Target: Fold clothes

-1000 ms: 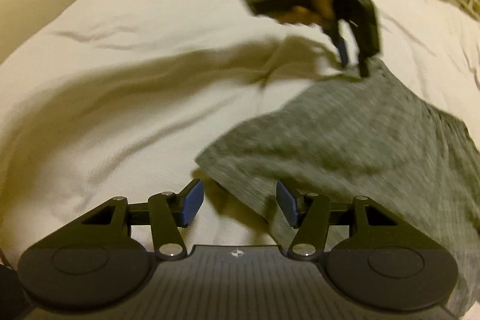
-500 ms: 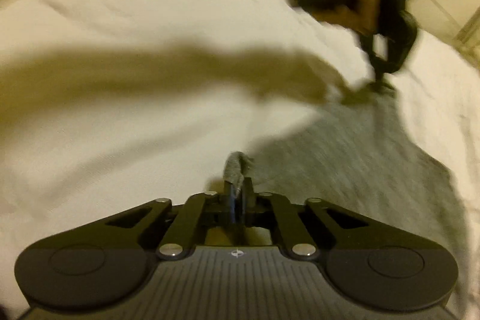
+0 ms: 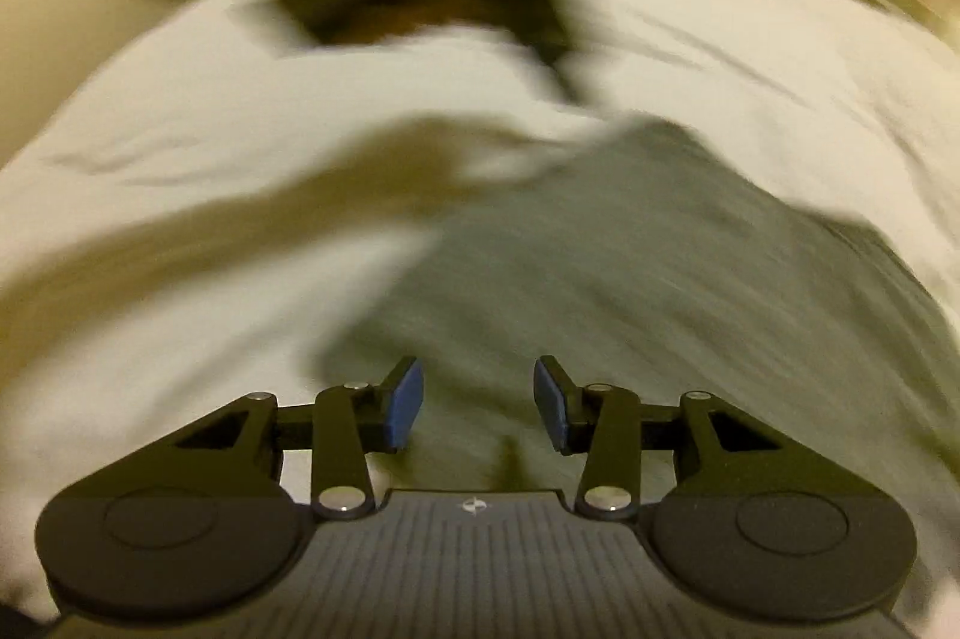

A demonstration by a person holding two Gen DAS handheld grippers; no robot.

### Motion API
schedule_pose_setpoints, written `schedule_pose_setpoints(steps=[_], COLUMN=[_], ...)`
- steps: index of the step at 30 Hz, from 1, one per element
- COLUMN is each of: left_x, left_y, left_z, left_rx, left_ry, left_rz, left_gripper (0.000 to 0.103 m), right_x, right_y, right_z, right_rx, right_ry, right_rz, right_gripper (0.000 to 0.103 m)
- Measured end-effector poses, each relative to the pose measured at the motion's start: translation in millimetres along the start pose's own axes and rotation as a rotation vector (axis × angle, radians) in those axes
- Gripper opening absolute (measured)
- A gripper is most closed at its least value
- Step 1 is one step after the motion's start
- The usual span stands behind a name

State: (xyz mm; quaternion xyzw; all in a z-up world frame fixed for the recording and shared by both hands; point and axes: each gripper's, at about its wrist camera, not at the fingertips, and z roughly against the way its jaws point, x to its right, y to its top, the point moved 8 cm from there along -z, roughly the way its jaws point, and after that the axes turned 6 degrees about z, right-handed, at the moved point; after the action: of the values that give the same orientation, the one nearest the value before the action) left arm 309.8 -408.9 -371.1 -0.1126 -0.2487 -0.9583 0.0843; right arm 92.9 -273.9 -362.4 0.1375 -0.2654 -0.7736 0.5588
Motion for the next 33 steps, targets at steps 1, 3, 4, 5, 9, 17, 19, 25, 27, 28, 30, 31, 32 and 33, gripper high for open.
schedule_pose_setpoints(steps=[1,3,4,5,9,17,19,25,27,28,30,31,32,33], left_x=[10.2,30.5,40.6,50.8,78.0,89.3,101.4,151.2,169.8,178.8,192.2,198.1,204.0,207.8], left_y=[-11.7,-35.2,-47.0,-58.7,-103.9,-136.9,-132.5,-112.8,-105.8,-102.8,-97.6,-95.0,-92.4,-92.6], left_z=[2.2,6.5,8.7,10.9,16.6,64.9,80.4,111.9,119.4,122.3,128.6,132.1,135.7,140.1], left_rx=[-0.006,-0.019,-0.025,-0.031,-0.080,-0.128,-0.108,-0.031,-0.005,0.005,0.026,0.037,0.049,0.060], left_ry=[-0.001,-0.002,-0.002,-0.003,0.034,0.180,0.201,0.236,0.243,0.247,0.256,0.262,0.268,0.268], left_rz=[-0.019,-0.057,-0.075,-0.094,-0.154,-0.031,0.009,0.106,0.134,0.147,0.169,0.180,0.190,0.195], left_gripper=[0.016,0.016,0.016,0.016,0.016,0.016,0.016,0.026,0.028,0.030,0.035,0.041,0.044,0.046], right_x=[23.3,64.1,82.9,100.1,155.2,170.1,181.3,219.1,232.1,238.6,250.8,256.5,261.6,266.3], right_y=[-10.1,-34.4,-47.1,-60.5,-133.4,-153.8,-146.6,-110.1,-100.0,-95.7,-87.2,-83.0,-78.6,-73.8], right_z=[4.5,11.4,14.0,15.1,10.2,57.2,67.4,80.7,85.9,88.5,95.0,98.8,103.3,109.0], right_rx=[-0.014,-0.050,-0.070,-0.091,-0.245,-0.285,-0.267,-0.212,-0.190,-0.181,-0.161,-0.149,-0.134,-0.115], right_ry=[-0.049,-0.137,-0.176,-0.199,-0.145,-0.037,-0.032,0.000,0.014,0.020,0.031,0.036,0.038,0.040], right_rz=[-0.049,-0.104,-0.127,-0.161,-0.436,-0.483,-0.496,-0.468,-0.446,-0.444,-0.449,-0.456,-0.466,-0.475], right_gripper=[0.043,0.042,0.042,0.042,0.037,0.034,0.034,0.035,0.036,0.036,0.036,0.036,0.037,0.039])
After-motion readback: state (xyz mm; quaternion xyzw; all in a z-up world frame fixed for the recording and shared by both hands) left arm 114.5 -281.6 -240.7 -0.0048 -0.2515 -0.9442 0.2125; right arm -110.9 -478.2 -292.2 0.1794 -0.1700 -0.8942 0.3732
